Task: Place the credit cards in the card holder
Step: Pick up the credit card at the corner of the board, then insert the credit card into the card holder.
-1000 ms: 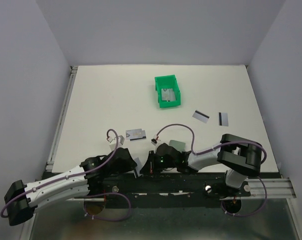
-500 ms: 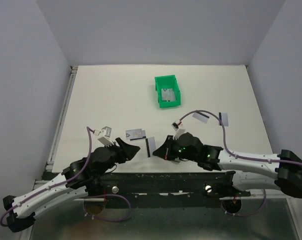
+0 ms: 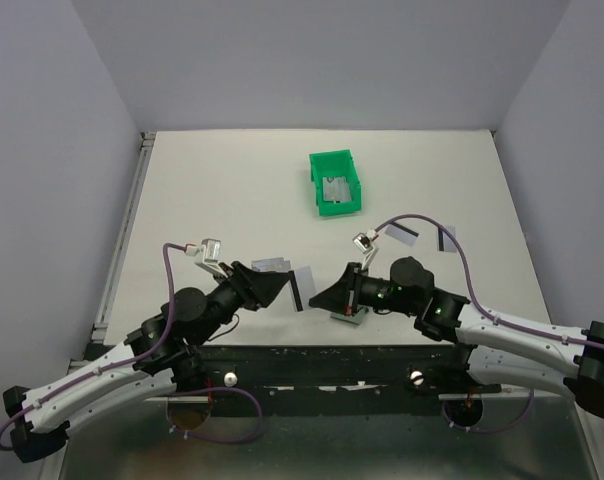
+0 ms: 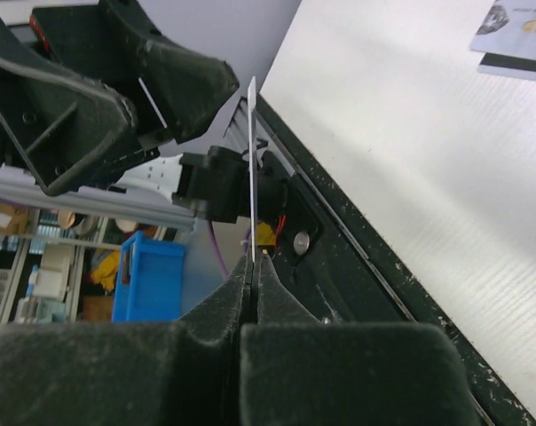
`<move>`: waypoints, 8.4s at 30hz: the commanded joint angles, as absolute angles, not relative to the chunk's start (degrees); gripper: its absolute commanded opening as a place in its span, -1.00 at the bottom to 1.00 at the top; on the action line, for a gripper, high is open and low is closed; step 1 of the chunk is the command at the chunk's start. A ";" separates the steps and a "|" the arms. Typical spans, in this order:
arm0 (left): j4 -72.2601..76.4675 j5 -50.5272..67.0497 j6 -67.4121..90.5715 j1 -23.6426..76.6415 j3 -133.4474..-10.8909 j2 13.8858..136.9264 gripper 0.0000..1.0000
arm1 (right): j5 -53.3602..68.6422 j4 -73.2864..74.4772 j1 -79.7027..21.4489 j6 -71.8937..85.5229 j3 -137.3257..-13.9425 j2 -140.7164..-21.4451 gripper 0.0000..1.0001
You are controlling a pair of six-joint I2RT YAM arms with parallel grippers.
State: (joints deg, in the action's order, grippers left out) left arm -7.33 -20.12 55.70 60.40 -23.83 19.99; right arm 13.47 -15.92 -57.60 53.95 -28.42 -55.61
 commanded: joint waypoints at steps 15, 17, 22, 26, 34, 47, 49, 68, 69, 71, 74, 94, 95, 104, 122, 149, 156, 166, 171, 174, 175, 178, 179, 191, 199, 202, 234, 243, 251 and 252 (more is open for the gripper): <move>4.12 -10.30 53.61 60.56 -23.91 26.10 0.06 | 20.92 -24.78 -57.04 54.76 -26.28 -53.96 -0.99; 6.93 -7.75 53.26 60.56 -23.91 27.59 -0.02 | 20.83 -25.13 -57.13 54.93 -26.45 -54.23 -0.99; 9.23 -5.19 53.00 60.56 -23.99 29.00 -0.51 | 20.13 -24.70 -57.04 54.32 -26.28 -53.09 -0.99; 9.14 -5.10 53.09 60.56 -23.47 28.22 -0.91 | 18.81 -21.98 -56.95 52.91 -26.54 -51.42 -0.89; 10.98 -2.64 53.00 60.47 -23.12 28.56 -1.00 | 15.91 -13.90 -56.87 46.77 -28.56 -47.38 -0.14; 18.46 6.15 53.53 60.56 -22.67 33.31 -1.00 | 15.56 -9.49 -56.78 43.07 -30.67 -42.98 -0.06; 18.89 6.06 53.53 60.56 -22.76 33.49 -1.00 | 15.91 -9.49 -56.69 43.15 -30.67 -43.15 -0.07; 9.08 -1.56 50.98 58.55 -22.85 30.33 0.08 | -2.83 8.12 -56.78 47.01 -32.51 -40.96 -0.99; 6.18 -2.71 50.80 57.32 -22.94 29.02 0.13 | -7.60 14.00 -56.69 48.33 -33.13 -40.35 -0.99; 3.26 -3.34 50.10 54.77 -22.50 27.34 0.17 | -14.65 22.63 -55.90 50.70 -33.49 -39.47 -0.99; -1.12 -3.25 49.49 52.30 -22.76 27.94 0.21 | -19.68 31.53 -54.59 53.95 -33.31 -39.55 -0.99; 5.01 1.67 50.36 51.94 -21.36 42.54 0.20 | -19.60 30.58 -50.80 54.75 -35.06 -55.97 -0.99; 5.10 1.67 50.71 51.94 -21.10 42.37 0.21 | -19.60 31.11 -50.63 55.02 -35.50 -57.55 -0.99; 4.40 1.14 51.50 51.94 -19.16 40.34 0.20 | -22.23 36.73 -50.10 57.04 -36.47 -57.75 -0.99; 5.98 2.20 50.98 51.94 -20.13 44.47 0.19 | -20.75 32.79 -48.96 57.39 -33.84 -56.25 -0.99; 5.98 2.20 51.50 51.94 -19.34 44.65 0.19 | -13.45 23.12 -42.19 59.59 -25.40 -53.09 -0.99; 5.98 2.02 51.33 51.94 -19.34 44.91 0.19 | -12.66 21.45 -41.57 59.41 -24.26 -51.42 -0.99; 6.33 2.02 51.42 51.94 -19.51 45.79 0.19 | -11.78 19.25 -40.96 59.68 -22.77 -50.10 -0.99; 6.77 2.20 51.33 51.94 -19.42 46.58 0.19 | -11.87 18.72 -40.78 59.33 -22.50 -48.17 -0.99; 7.03 2.29 51.33 52.03 -19.51 46.93 0.19 | -11.52 17.50 -40.78 58.98 -22.06 -47.38 -0.99; 7.12 2.29 51.33 51.94 -19.69 47.11 0.19 | -11.25 16.97 -40.78 58.80 -22.06 -47.20 -0.99; 7.21 2.37 51.42 51.94 -19.60 47.37 0.19 | -10.11 14.95 -40.78 58.27 -21.71 -47.28 -0.99; 7.21 2.37 51.42 51.94 -19.69 47.55 0.19 | -9.59 14.16 -40.78 57.92 -21.62 -47.55 -0.99; 6.77 2.02 51.77 51.94 -18.99 46.50 0.19 | -1.33 1.94 -40.78 53.53 -23.20 -54.49 -0.99; 5.28 0.97 51.86 52.03 -17.93 44.39 0.19 | 6.14 -5.18 -40.69 52.30 -26.19 -62.83 -0.99; 4.40 0.53 51.50 51.94 -17.75 43.60 0.15 | 8.69 -7.29 -40.78 51.95 -27.24 -65.91 -0.99; 0.97 -1.84 50.98 51.94 -16.61 40.52 -0.13 | 18.81 -10.45 -40.87 51.94 -32.08 -72.42 -0.99; -3.33 -3.43 50.80 51.86 -16.70 36.57 -0.43 | 20.30 -13.27 -42.01 53.17 -34.19 -77.78 -0.99; -7.91 -5.10 49.66 51.86 -17.93 30.94 -0.95 | 20.21 -13.71 -43.94 53.44 -37.79 -82.79 -0.99; -7.91 -4.92 49.48 51.86 -17.93 30.76 -0.98 | 20.30 -13.71 -44.03 53.35 -38.31 -83.31 -0.99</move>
State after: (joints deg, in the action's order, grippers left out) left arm -4.93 -3.11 50.78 52.18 -16.91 32.80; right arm 18.92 -12.23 -43.16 52.97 -35.75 -81.28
